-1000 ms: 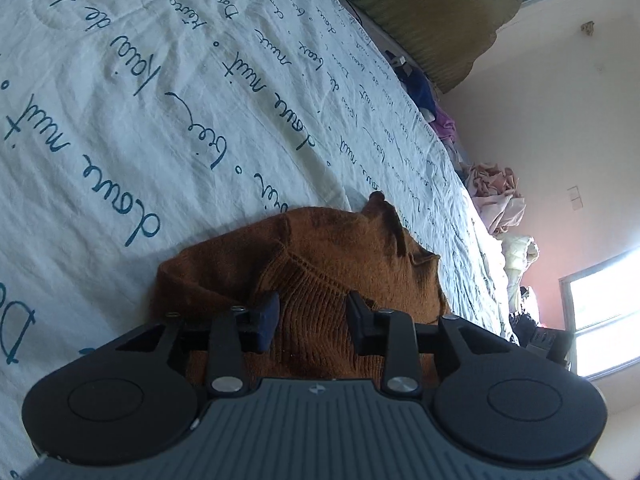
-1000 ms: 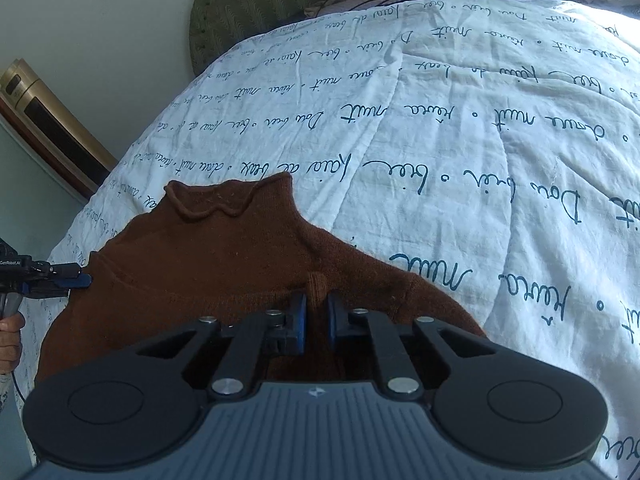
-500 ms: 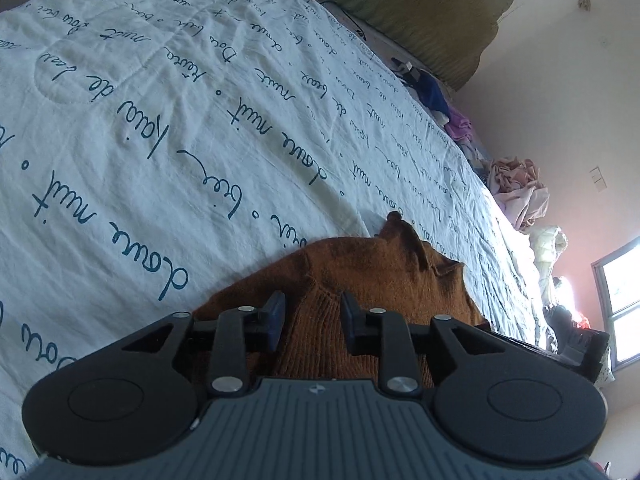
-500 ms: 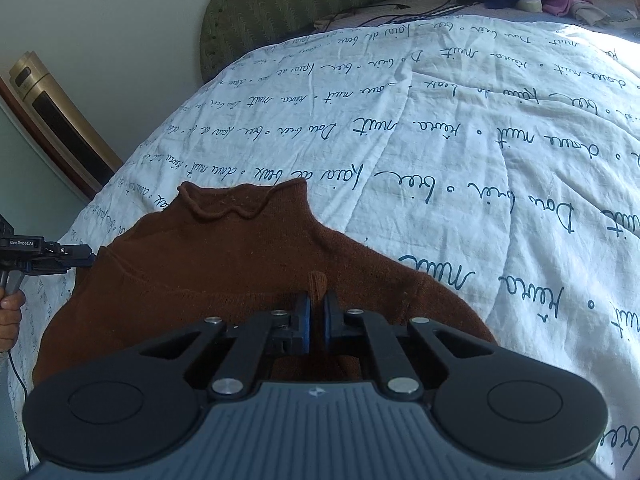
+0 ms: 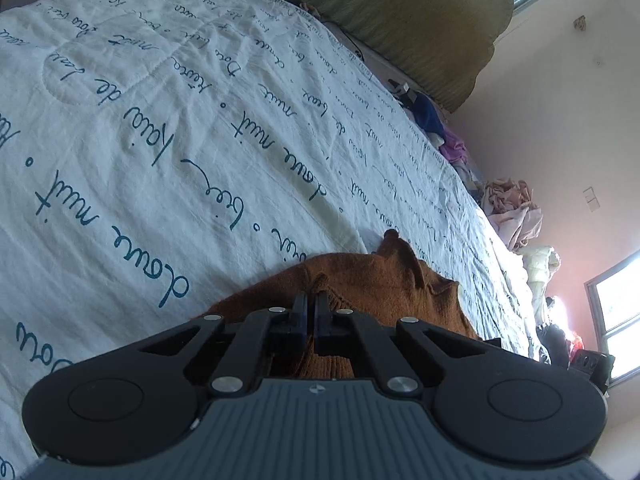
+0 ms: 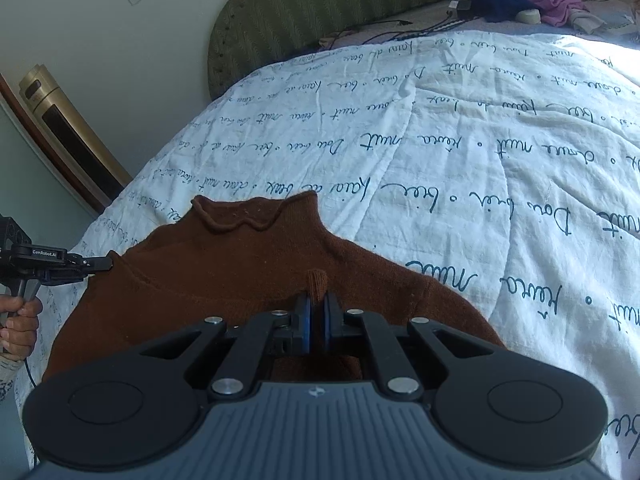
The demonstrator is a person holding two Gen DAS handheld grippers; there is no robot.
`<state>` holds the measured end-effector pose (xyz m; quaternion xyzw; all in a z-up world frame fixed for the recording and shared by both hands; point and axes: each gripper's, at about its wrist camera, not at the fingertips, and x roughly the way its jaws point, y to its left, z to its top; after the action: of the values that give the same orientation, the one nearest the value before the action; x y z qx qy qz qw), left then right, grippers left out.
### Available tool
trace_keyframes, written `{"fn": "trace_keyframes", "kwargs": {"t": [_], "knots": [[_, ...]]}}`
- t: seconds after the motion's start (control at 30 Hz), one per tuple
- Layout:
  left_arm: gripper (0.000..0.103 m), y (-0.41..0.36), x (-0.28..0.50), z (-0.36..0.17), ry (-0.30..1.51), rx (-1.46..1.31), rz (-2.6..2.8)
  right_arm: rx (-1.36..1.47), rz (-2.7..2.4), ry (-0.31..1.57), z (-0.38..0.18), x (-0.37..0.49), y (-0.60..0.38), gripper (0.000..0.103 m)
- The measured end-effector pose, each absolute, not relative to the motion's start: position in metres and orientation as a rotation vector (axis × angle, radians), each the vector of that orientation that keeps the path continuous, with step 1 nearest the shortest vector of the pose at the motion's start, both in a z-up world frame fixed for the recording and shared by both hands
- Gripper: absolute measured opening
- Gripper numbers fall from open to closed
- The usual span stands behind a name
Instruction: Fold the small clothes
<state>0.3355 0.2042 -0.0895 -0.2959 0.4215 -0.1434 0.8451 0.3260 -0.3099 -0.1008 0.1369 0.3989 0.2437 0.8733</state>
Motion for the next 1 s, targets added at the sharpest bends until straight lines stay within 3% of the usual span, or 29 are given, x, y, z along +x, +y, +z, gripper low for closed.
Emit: {"fn": "trace_keyframes", "kwargs": {"t": [0.23, 0.63, 0.67, 0.7, 0.73, 0.8, 0.9, 0.93, 1.0], "knots": [[0.002, 0.210, 0.330, -0.091, 0.851, -0.616, -0.271, 0.306, 0.489, 0.763, -0.087, 0.327, -0.317, 0.005], [0.006, 0.212, 0.334, -0.111, 0.872, -0.574, -0.177, 0.339, 0.379, 0.846, -0.137, 0.343, -0.333, 0.005], [0.006, 0.213, 0.332, -0.107, 0.869, -0.569, -0.167, 0.326, 0.359, 0.835, -0.130, 0.340, -0.333, 0.007], [0.001, 0.214, 0.328, -0.100, 0.856, -0.565, -0.155, 0.321, 0.340, 0.831, -0.123, 0.336, -0.333, 0.016], [0.001, 0.213, 0.321, -0.089, 0.839, -0.544, -0.140, 0.297, 0.326, 0.823, -0.113, 0.328, -0.332, 0.032], [0.002, 0.204, 0.301, -0.068, 0.797, -0.510, -0.182, 0.205, 0.323, 0.759, -0.092, 0.305, -0.325, 0.046], [0.009, 0.166, 0.262, -0.048, 0.770, -0.509, -0.331, 0.184, 0.462, 0.719, -0.072, 0.264, -0.306, 0.045], [0.019, 0.147, 0.248, -0.048, 0.767, -0.504, -0.394, 0.152, 0.485, 0.709, -0.070, 0.252, -0.294, 0.046], [0.025, 0.115, 0.231, -0.059, 0.813, -0.461, -0.442, 0.129, 0.539, 0.704, -0.072, 0.237, -0.272, 0.045]]}}
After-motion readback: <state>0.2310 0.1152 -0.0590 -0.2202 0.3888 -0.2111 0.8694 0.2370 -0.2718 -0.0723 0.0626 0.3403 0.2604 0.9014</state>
